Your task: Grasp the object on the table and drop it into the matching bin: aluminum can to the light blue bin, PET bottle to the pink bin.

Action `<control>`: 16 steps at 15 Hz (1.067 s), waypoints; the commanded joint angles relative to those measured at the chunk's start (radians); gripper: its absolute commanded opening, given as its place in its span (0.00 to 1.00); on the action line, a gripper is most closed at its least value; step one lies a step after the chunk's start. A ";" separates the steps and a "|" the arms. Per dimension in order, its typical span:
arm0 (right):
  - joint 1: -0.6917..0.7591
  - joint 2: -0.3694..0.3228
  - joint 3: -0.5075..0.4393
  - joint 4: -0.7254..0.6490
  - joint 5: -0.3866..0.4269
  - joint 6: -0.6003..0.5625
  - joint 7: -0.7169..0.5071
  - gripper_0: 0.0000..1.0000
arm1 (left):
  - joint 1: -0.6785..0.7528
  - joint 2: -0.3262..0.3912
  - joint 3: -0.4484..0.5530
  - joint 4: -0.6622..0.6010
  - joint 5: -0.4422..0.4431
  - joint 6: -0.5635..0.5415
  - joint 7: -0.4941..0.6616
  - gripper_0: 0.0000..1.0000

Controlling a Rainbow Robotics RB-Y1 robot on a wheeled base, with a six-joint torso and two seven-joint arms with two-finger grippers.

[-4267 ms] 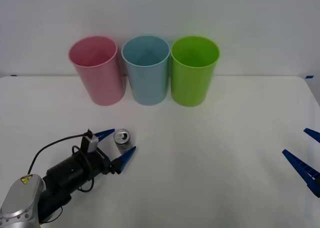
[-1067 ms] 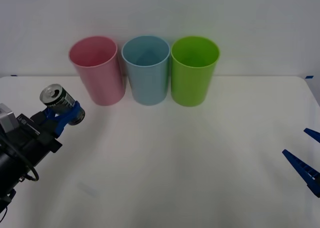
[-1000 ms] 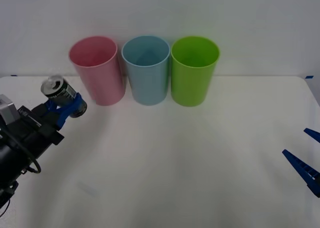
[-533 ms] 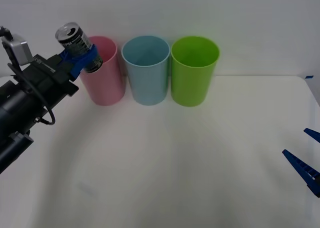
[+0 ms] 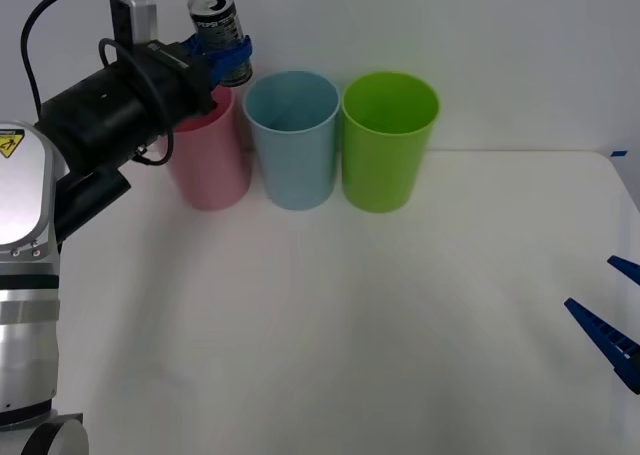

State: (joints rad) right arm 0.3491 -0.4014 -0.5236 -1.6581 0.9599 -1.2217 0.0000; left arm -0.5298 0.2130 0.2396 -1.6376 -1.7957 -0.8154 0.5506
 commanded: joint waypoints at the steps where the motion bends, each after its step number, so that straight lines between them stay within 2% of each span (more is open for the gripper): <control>1: 0.000 0.000 0.000 0.000 0.000 0.000 0.000 1.00 | -0.116 -0.032 0.018 0.120 -0.099 -0.001 0.000 0.00; 6: 0.000 0.000 0.000 0.000 0.000 0.000 0.000 1.00 | -0.277 -0.038 0.033 0.306 -0.217 0.007 0.000 0.00; 9: 0.000 0.000 0.000 0.000 0.000 0.000 0.000 1.00 | -0.334 -0.043 0.026 0.371 -0.249 0.007 0.003 0.00; 16: 0.000 0.000 0.000 0.000 0.000 0.000 0.000 1.00 | -0.361 -0.096 0.047 0.395 -0.310 0.015 -0.003 0.00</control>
State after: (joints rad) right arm 0.3491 -0.4014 -0.5236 -1.6581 0.9599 -1.2217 0.0000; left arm -0.8912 0.1196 0.2861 -1.2424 -2.1045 -0.8041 0.5490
